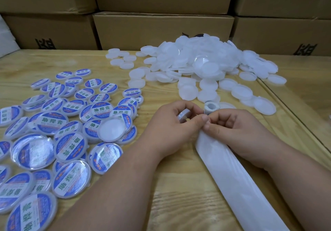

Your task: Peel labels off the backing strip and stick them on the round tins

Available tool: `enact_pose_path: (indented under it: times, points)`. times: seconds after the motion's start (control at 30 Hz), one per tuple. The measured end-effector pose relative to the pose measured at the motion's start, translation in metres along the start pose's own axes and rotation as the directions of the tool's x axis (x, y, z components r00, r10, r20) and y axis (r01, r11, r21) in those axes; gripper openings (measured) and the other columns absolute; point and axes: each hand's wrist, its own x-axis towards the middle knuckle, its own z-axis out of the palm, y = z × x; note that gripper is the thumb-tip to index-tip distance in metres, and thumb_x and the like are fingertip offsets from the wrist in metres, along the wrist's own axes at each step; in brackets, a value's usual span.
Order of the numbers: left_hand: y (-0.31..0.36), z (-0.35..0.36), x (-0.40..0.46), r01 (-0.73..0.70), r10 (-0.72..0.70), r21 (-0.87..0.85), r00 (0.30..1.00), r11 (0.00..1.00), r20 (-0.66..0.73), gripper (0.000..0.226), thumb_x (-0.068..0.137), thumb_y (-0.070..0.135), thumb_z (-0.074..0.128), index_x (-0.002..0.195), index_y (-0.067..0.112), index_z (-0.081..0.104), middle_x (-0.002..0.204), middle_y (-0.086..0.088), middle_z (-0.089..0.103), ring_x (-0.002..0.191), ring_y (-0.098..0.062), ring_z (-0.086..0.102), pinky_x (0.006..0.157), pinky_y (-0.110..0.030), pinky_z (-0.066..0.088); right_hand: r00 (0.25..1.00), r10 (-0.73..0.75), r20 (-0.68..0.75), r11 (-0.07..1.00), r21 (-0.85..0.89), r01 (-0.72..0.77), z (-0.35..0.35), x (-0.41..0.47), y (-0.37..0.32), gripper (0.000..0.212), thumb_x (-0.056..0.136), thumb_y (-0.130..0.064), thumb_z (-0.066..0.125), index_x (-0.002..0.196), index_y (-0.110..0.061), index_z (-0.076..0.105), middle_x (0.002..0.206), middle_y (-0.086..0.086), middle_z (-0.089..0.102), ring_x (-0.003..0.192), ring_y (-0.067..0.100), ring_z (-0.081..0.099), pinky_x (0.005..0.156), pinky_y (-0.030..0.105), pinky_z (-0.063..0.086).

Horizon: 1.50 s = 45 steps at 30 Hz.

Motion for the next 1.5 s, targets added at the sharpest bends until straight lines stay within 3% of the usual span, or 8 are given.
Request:
enact_pose_path:
  times: [0.07,0.27,0.43,0.67,0.83,1.07,1.4,1.5]
  points:
    - [0.0,0.0,0.0,0.013,-0.013,0.011,1.0,1.0,0.012,0.016,0.078,0.042,0.08,0.089,0.033,0.072,0.088,0.011,0.074,0.077,-0.008,0.063,0.076,-0.032,0.056,1.0,0.0,-0.005,1.0,-0.014,0.0,0.0,0.0,0.001,0.011,0.095,-0.014,0.068,0.091,-0.011,0.078,0.096,0.021,0.075,0.087,0.027,0.068,0.082,0.042,0.05]
    - [0.0,-0.002,-0.002,-0.011,0.011,0.005,1.0,1.0,-0.023,0.008,0.084,0.028,0.075,0.087,0.035,0.072,0.088,0.017,0.073,0.076,0.005,0.065,0.066,-0.011,0.05,1.0,-0.006,0.019,1.0,-0.012,0.006,0.001,0.001,0.001,0.012,0.089,-0.017,0.069,0.087,-0.023,0.08,0.079,0.006,0.075,0.071,0.016,0.065,0.066,0.027,0.052]
    - [0.002,-0.004,0.0,0.02,-0.035,-0.094,0.986,0.995,-0.162,0.023,0.082,0.019,0.065,0.092,0.039,0.071,0.078,0.015,0.07,0.064,-0.007,0.056,0.058,-0.016,0.048,1.0,-0.009,-0.014,1.0,0.006,0.01,-0.001,0.002,0.004,0.045,0.091,0.008,0.052,0.084,-0.029,0.076,0.064,0.002,0.054,0.059,0.016,0.049,0.053,0.019,0.045]
    - [0.003,-0.009,0.003,0.021,-0.103,-0.265,0.948,0.964,-0.302,0.026,0.073,0.017,0.054,0.075,0.033,0.074,0.077,0.014,0.07,0.055,-0.007,0.057,0.052,-0.02,0.046,0.996,0.002,-0.089,0.998,0.069,0.004,0.0,0.002,0.005,0.02,0.082,-0.009,0.059,0.087,-0.023,0.073,0.067,0.009,0.048,0.056,0.016,0.045,0.051,0.024,0.042]
    - [0.004,-0.008,0.002,0.019,-0.08,-0.242,0.965,0.97,-0.248,0.024,0.072,0.021,0.054,0.075,0.033,0.074,0.08,0.013,0.071,0.058,-0.01,0.057,0.054,-0.019,0.043,0.917,-0.272,-0.293,0.962,-0.088,0.257,0.009,0.003,0.011,0.015,0.09,-0.01,0.073,0.087,-0.024,0.069,0.062,-0.008,0.054,0.055,0.008,0.048,0.052,0.015,0.041]
    - [0.005,-0.007,-0.001,0.021,-0.045,-0.171,0.99,0.985,-0.136,0.019,0.075,0.028,0.055,0.077,0.031,0.074,0.07,-0.004,0.061,0.068,-0.017,0.054,0.068,-0.034,0.041,0.781,-0.558,-0.28,0.814,-0.368,0.449,0.016,0.004,0.007,0.03,0.083,-0.013,0.073,0.094,-0.04,0.068,0.084,-0.011,0.057,0.066,0.013,0.055,0.062,0.01,0.041]
    - [0.004,-0.003,0.0,-0.063,0.036,-0.506,0.997,0.86,-0.063,0.041,0.082,0.028,0.037,0.115,0.028,0.06,0.082,-0.014,0.068,0.052,-0.028,0.054,0.047,-0.029,0.026,0.772,-0.53,-0.351,0.845,-0.292,0.448,0.02,0.0,0.001,0.018,0.083,-0.01,0.067,0.079,-0.027,0.063,0.081,-0.002,0.061,0.066,0.013,0.054,0.059,0.014,0.041]
    - [0.002,-0.002,0.0,-0.048,0.012,-0.575,0.998,0.817,-0.066,0.039,0.075,0.023,0.033,0.108,0.024,0.054,0.086,-0.017,0.069,0.049,-0.028,0.054,0.045,-0.028,0.019,0.778,-0.523,-0.349,0.851,-0.262,0.455,0.019,-0.002,0.0,0.015,0.082,-0.012,0.066,0.079,-0.026,0.061,0.089,0.0,0.059,0.078,0.013,0.056,0.068,0.021,0.045]
